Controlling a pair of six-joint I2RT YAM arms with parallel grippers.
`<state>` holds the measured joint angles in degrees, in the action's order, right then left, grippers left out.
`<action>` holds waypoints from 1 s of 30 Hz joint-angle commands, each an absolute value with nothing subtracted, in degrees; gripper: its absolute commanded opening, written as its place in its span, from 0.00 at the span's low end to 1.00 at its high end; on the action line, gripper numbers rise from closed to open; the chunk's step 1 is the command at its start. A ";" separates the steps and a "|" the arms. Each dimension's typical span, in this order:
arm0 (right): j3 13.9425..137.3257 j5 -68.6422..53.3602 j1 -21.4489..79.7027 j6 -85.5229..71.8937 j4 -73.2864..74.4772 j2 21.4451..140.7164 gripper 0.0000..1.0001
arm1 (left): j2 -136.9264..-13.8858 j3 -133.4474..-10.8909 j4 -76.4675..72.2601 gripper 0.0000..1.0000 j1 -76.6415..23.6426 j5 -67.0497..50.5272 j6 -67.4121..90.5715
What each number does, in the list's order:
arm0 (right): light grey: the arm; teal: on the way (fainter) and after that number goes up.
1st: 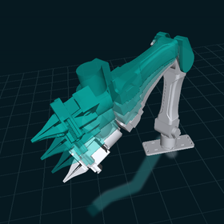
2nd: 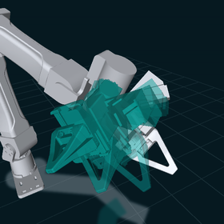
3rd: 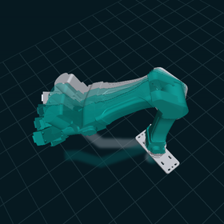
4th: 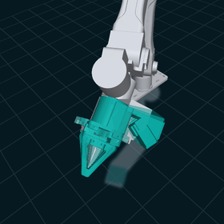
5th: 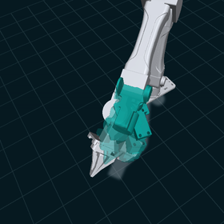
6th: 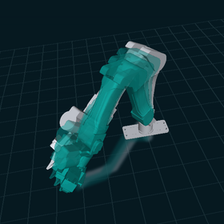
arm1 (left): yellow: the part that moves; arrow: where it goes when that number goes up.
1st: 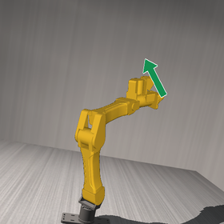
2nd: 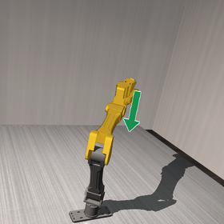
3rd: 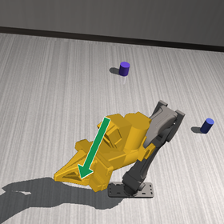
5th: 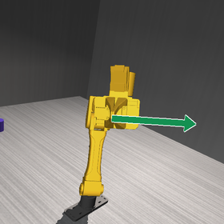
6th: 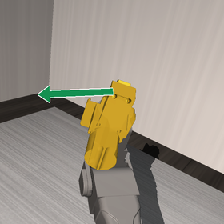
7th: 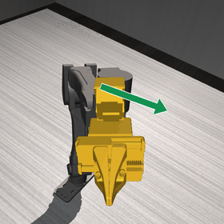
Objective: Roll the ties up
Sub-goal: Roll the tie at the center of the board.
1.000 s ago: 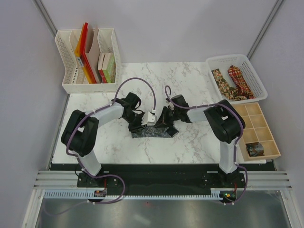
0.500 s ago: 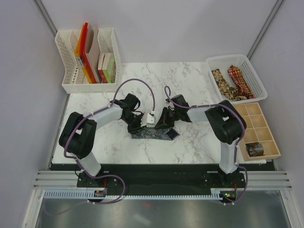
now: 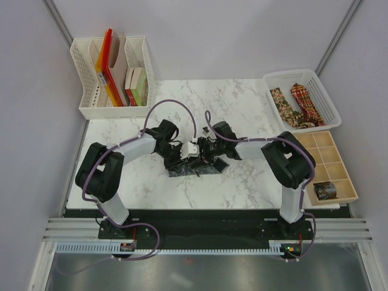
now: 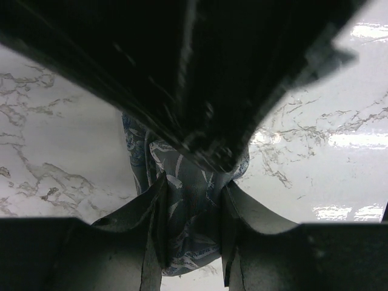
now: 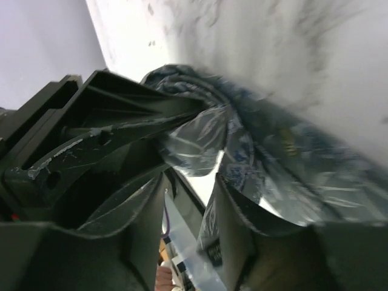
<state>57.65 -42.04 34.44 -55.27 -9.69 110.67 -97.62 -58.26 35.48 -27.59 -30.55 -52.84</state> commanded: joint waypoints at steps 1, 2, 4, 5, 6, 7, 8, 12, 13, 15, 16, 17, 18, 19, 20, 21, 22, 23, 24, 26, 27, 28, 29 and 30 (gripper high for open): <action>58.71 -43.51 36.03 -58.54 -13.63 111.88 0.48 | -98.00 -56.16 32.08 0.25 -27.33 -27.77 -51.94; 59.49 -43.33 35.86 -57.84 -11.62 111.80 0.48 | -97.91 -56.16 32.25 0.25 -27.33 -27.86 -51.94; 59.59 -42.11 34.11 -55.39 -9.94 110.84 0.49 | -97.74 -55.90 32.34 0.25 -27.33 -27.77 -51.94; 59.42 -41.93 33.32 -54.41 -8.63 109.79 0.49 | -97.65 -55.72 32.34 0.25 -27.33 -27.77 -52.03; 59.59 -41.92 32.35 -53.45 -7.66 109.60 0.49 | -97.65 -55.72 32.43 0.25 -27.33 -27.86 -52.12; 60.02 -42.01 30.43 -52.31 -6.43 109.43 0.49 | -97.82 -55.64 32.43 0.25 -27.33 -27.86 -52.21; 60.64 -42.10 29.54 -50.29 -4.68 108.90 0.48 | -97.82 -55.55 32.34 0.25 -27.33 -27.77 -52.29; 60.12 -42.28 28.21 -49.22 -3.34 105.83 0.45 | -97.91 -55.46 32.52 0.25 -27.33 -27.77 -52.47; 59.51 -42.28 28.39 -50.00 -3.95 105.12 0.45 | -98.00 -55.63 32.43 0.25 -27.33 -27.77 -52.47; 58.10 -42.54 28.56 -52.64 -7.38 103.80 0.46 | -97.91 -55.72 32.52 0.25 -27.33 -27.60 -52.56; 58.18 -42.37 29.26 -52.91 -7.38 103.62 0.46 | -98.00 -55.81 32.52 0.25 -27.33 -27.68 -52.65; 58.44 -42.28 29.70 -53.26 -7.90 103.71 0.46 | -98.00 -55.90 32.43 0.25 -27.33 -27.60 -52.65; 58.36 -42.10 30.23 -54.39 -8.69 103.80 0.46 | -98.00 -55.99 32.43 0.25 -27.33 -27.60 -52.56; 58.27 -41.58 31.37 -54.84 -8.96 103.97 0.45 | -98.00 -55.99 32.43 0.25 -27.33 -27.68 -52.65; 58.01 -41.49 31.81 -55.63 -10.88 104.58 0.45 | -98.00 -56.07 32.61 0.25 -27.33 -27.69 -52.73; 58.01 -41.14 32.08 -56.94 -11.68 104.94 0.45 | -98.09 -55.99 32.61 0.25 -27.33 -27.60 -52.73; 58.09 -40.87 32.78 -57.82 -12.21 105.38 0.44 | -98.09 -56.07 32.61 0.25 -27.25 -27.51 -52.73; 58.01 -40.61 33.04 -58.62 -13.52 106.34 0.44 | -98.09 -56.07 32.61 0.25 -27.25 -27.51 -52.73; 57.75 -40.43 33.66 -60.36 -14.41 106.78 0.44 | -98.00 -55.99 32.61 0.25 -27.25 -27.60 -52.73; 56.34 -40.25 34.27 -62.13 -17.21 108.36 0.44 | -97.91 -55.99 32.61 0.25 -27.25 -27.77 -52.65; 55.90 -40.34 34.89 -63.10 -18.10 109.07 0.44 | -98.00 -56.07 32.61 0.25 -27.25 -27.86 -52.65; 55.03 -40.43 35.15 -64.85 -19.24 109.51 0.45 | -97.91 -56.16 32.61 0.26 -27.16 -27.86 -52.56; 54.58 -40.34 35.42 -65.56 -21.68 110.38 0.45 | -97.82 -56.08 32.61 0.26 -27.16 -27.95 -52.56; 54.49 -40.17 36.03 -65.83 -22.06 110.65 0.46 | -97.82 -56.07 32.61 0.26 -27.07 -28.04 -52.47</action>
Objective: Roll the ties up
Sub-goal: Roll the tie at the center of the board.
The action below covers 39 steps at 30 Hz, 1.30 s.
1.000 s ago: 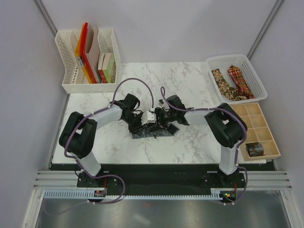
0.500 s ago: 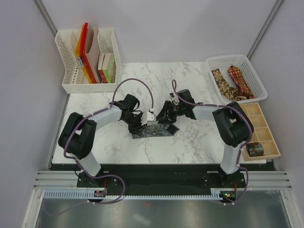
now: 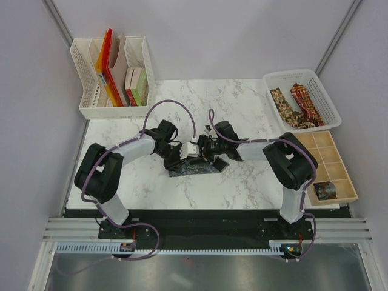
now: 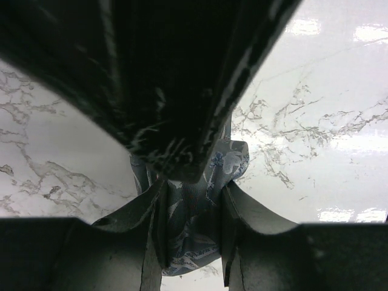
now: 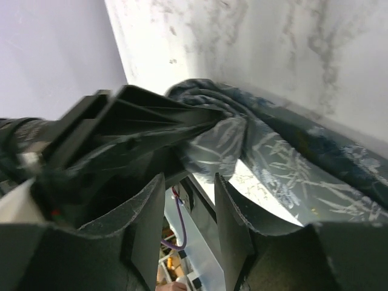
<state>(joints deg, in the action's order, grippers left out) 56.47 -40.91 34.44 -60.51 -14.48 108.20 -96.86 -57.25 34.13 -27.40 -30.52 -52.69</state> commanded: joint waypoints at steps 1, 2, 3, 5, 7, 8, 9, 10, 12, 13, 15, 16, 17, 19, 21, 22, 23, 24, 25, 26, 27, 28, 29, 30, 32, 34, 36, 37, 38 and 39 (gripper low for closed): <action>54.58 -39.91 36.38 -66.27 -23.10 111.52 0.47 | -97.74 -56.07 32.61 0.26 -27.07 -28.30 -52.38; 54.67 -39.99 36.73 -66.36 -23.72 111.97 0.47 | -97.73 -55.99 32.52 0.27 -27.07 -28.30 -52.30; 54.84 -39.90 37.26 -66.44 -23.64 112.41 0.46 | -97.65 -56.07 32.61 0.27 -27.07 -28.30 -52.29; 54.84 -39.82 37.44 -66.88 -24.43 113.64 0.47 | -97.56 -56.07 32.61 0.27 -27.07 -28.39 -52.38; 55.02 -39.73 37.62 -66.80 -24.43 114.69 0.47 | -97.47 -55.99 32.61 0.27 -27.07 -28.48 -52.38; 55.19 -39.90 37.53 -66.71 -24.61 115.05 0.47 | -97.30 -56.07 32.61 0.27 -27.07 -28.56 -52.38; 55.20 -39.90 37.53 -66.88 -24.61 115.31 0.47 | -97.21 -55.99 32.61 0.28 -26.98 -28.65 -52.38; 55.37 -39.99 37.53 -66.97 -24.87 116.01 0.47 | -97.21 -56.07 32.69 0.28 -26.98 -28.74 -52.38; 55.63 -40.25 37.70 -67.58 -25.84 116.54 0.44 | -97.29 -56.16 32.69 0.28 -26.98 -28.74 -52.30; 55.72 -40.43 37.71 -68.02 -27.23 116.98 0.38 | -97.12 -56.08 32.70 0.28 -26.98 -28.83 -52.38; 55.90 -40.61 37.79 -68.12 -27.51 117.16 0.29 | -97.03 -56.07 32.78 0.29 -26.98 -28.92 -52.38; 55.90 -40.52 37.71 -67.77 -26.81 117.07 0.19 | -96.86 -56.07 32.78 0.30 -26.98 -29.00 -52.38; 55.99 -40.52 37.71 -67.33 -26.46 117.16 0.15 | -96.68 -55.99 32.87 0.31 -26.98 -29.09 -52.56; 56.42 -40.08 37.62 -65.66 -23.84 117.59 0.04 | -96.33 -56.07 33.05 0.35 -26.90 -29.35 -52.65; 56.34 -39.82 37.35 -65.22 -23.73 117.95 0.00 | -95.98 -56.42 33.31 0.37 -26.89 -29.27 -52.65; 56.42 -39.73 37.27 -64.61 -22.69 118.21 0.00 | -95.89 -56.60 33.57 0.39 -26.89 -29.53 -52.65; 56.43 -39.73 37.09 -64.25 -22.50 118.30 0.00 | -95.80 -56.69 33.66 0.41 -26.81 -29.71 -52.82; 56.51 -39.29 36.74 -63.55 -21.46 118.30 0.00 | -95.54 -56.95 34.01 0.46 -26.72 -29.79 -52.74; 56.69 -38.77 36.39 -61.98 -19.97 118.30 0.00 | -95.10 -57.04 34.19 0.49 -26.63 -30.23 -52.73; 56.69 -38.41 36.30 -61.27 -19.26 118.39 0.00 | -94.75 -57.22 34.36 0.50 -26.54 -30.50 -52.73; 56.78 -37.89 35.78 -60.39 -18.03 118.39 0.00 | -94.66 -57.65 34.97 0.53 -26.37 -30.93 -52.73; 56.69 -37.18 35.60 -59.16 -16.89 118.48 0.00 | -94.05 -57.92 35.50 0.54 -26.19 -31.46 -52.82; 56.60 -36.83 35.33 -58.37 -16.00 118.56 0.00 | -93.78 -58.35 35.77 0.56 -25.76 -31.99 -52.82; 56.60 -36.39 35.16 -57.92 -15.13 118.74 0.00 | -93.52 -58.53 36.29 0.60 -25.58 -32.86 -52.82; 56.69 -35.86 34.72 -56.61 -14.16 119.00 0.00 | -92.47 -59.23 36.82 0.64 -24.88 -34.01 -52.82; 56.95 -35.68 34.45 -56.16 -13.36 119.53 0.00 | -91.85 -59.59 37.70 0.70 -24.52 -35.33 -53.08; 57.39 -35.16 34.37 -54.76 -12.05 119.97 0.00 | -90.53 -59.50 37.71 0.76 -23.91 -36.12 -53.26; 57.57 -35.16 34.37 -54.41 -11.78 120.14 0.00 | -90.18 -59.50 37.79 0.77 -23.73 -36.04 -53.44; 57.74 -34.63 34.28 -53.71 -11.34 120.32 0.00 | -89.74 -59.24 37.79 0.79 -23.38 -35.95 -53.70; 57.92 -34.54 34.36 -53.44 -10.82 120.58 0.00 | -89.56 -58.98 37.79 0.79 -23.12 -35.86 -54.48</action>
